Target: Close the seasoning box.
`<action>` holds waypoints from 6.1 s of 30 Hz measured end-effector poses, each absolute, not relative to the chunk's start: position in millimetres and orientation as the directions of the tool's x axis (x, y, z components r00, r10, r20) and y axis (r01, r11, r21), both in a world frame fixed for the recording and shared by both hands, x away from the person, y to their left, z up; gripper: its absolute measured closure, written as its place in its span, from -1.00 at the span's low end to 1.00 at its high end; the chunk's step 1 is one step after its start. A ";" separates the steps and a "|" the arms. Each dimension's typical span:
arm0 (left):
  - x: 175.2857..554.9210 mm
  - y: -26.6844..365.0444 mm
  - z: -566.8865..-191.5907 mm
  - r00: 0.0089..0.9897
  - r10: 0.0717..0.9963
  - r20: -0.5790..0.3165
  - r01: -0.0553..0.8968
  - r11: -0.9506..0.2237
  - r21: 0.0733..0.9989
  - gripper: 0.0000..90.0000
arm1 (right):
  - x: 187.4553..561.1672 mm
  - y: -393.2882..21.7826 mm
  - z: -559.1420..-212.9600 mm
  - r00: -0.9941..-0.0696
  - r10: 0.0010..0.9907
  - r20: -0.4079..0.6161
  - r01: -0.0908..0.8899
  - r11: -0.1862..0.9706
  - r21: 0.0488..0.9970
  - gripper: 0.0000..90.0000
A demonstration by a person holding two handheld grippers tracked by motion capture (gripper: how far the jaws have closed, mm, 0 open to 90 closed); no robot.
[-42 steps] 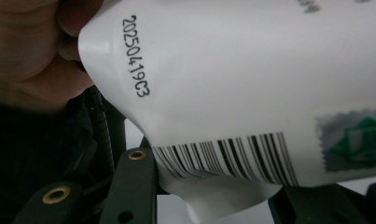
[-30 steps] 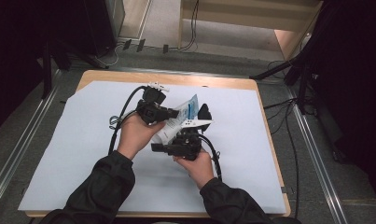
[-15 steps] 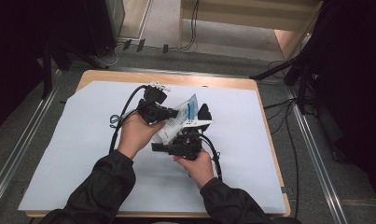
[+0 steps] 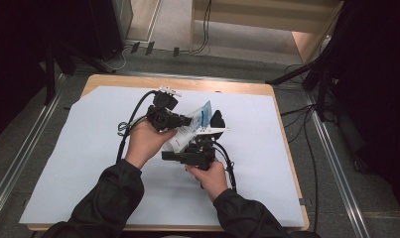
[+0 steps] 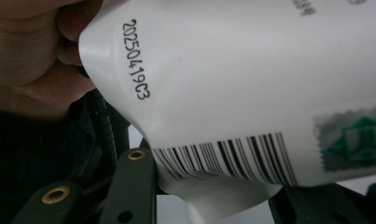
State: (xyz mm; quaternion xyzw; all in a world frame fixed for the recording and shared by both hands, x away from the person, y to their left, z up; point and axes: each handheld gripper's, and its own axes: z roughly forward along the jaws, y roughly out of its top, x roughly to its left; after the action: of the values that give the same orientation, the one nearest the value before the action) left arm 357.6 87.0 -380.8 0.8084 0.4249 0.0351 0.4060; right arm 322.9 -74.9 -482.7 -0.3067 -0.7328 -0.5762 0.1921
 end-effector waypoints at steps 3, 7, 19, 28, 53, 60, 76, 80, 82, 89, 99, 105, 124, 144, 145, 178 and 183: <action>357.3 88.0 -380.7 0.640 0.709 -0.297 0.658 -0.306 0.688 0.90 | 323.4 -75.4 -482.7 -0.731 0.221 0.645 0.679 0.144 0.720 0.44; 357.2 88.9 -381.4 0.646 0.702 -0.299 0.656 -0.311 0.688 0.88 | 324.2 -75.7 -483.2 -0.722 0.215 0.658 0.690 0.143 0.710 0.44; 357.3 88.5 -383.2 0.645 0.703 -0.300 0.658 -0.311 0.686 0.89 | 325.1 -75.8 -484.0 -0.714 0.225 0.663 0.698 0.149 0.701 0.45; 357.1 88.6 -383.2 0.648 0.700 -0.299 0.653 -0.309 0.691 0.87 | 325.5 -75.9 -484.7 -0.707 0.215 0.674 0.705 0.141 0.695 0.45; 356.0 90.1 -381.7 0.652 0.708 -0.272 0.644 -0.327 0.692 1.00 | 325.8 -74.7 -486.5 -0.707 0.198 0.679 0.706 0.148 0.692 0.46; 355.6 89.7 -381.2 0.653 0.708 -0.271 0.640 -0.323 0.697 1.00 | 326.6 -75.4 -487.0 -0.702 0.195 0.685 0.711 0.143 0.688 0.47; 354.1 97.3 -386.0 0.656 0.696 -0.291 0.646 -0.319 0.694 1.00 | 322.0 -72.9 -486.6 -0.747 0.265 0.610 0.661 0.193 0.725 0.28; 353.2 101.4 -387.4 0.671 0.678 -0.300 0.639 -0.323 0.698 1.00 | 318.8 -71.0 -486.2 -0.772 0.295 0.564 0.628 0.213 0.748 0.27; 353.1 103.1 -389.0 0.678 0.671 -0.301 0.636 -0.330 0.698 1.00 | 317.5 -70.9 -487.5 -0.773 0.309 0.554 0.624 0.218 0.750 0.27; 351.4 107.9 -393.2 0.690 0.659 -0.299 0.630 -0.344 0.697 0.99 | 312.7 -70.5 -491.4 -0.782 0.346 0.518 0.607 0.233 0.760 0.27; 345.7 116.1 -394.7 0.693 0.654 -0.304 0.633 -0.349 0.691 1.00 | 309.7 -68.1 -492.3 -0.788 0.339 0.514 0.601 0.247 0.760 0.31; 341.2 119.0 -396.7 0.702 0.650 -0.290 0.621 -0.361 0.695 1.00 | 307.2 -64.7 -494.5 -0.791 0.329 0.516 0.600 0.254 0.759 0.31; 338.0 128.1 -409.3 0.735 0.602 -0.312 0.582 -0.323 0.746 1.00 | 305.9 -64.6 -497.5 -0.808 0.342 0.479 0.575 0.283 0.768 0.23; 340.5 128.7 -411.4 0.741 0.577 -0.343 0.601 -0.341 0.723 1.00 | 303.0 -69.5 -500.0 -0.819 0.376 0.434 0.551 0.304 0.777 0.17; 340.6 128.5 -411.6 0.741 0.577 -0.342 0.600 -0.341 0.724 1.00 | 302.9 -70.3 -499.9 -0.821 0.378 0.427 0.547 0.308 0.779 0.17; 341.8 131.1 -406.8 0.755 0.546 -0.363 0.597 -0.343 0.726 1.00 | 295.4 -76.6 -513.6 -0.811 0.416 0.411 0.556 0.335 0.760 0.32; 341.8 130.1 -407.0 0.755 0.549 -0.359 0.597 -0.347 0.723 1.00 | 292.3 -81.2 -509.5 -0.821 0.426 0.381 0.540 0.359 0.762 0.27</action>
State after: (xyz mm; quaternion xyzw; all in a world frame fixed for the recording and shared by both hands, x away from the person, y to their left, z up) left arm 341.8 130.1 -407.0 0.8202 0.3493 -0.0264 0.4522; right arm 292.3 -81.2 -509.5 -0.2938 -0.8221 -0.4842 0.0587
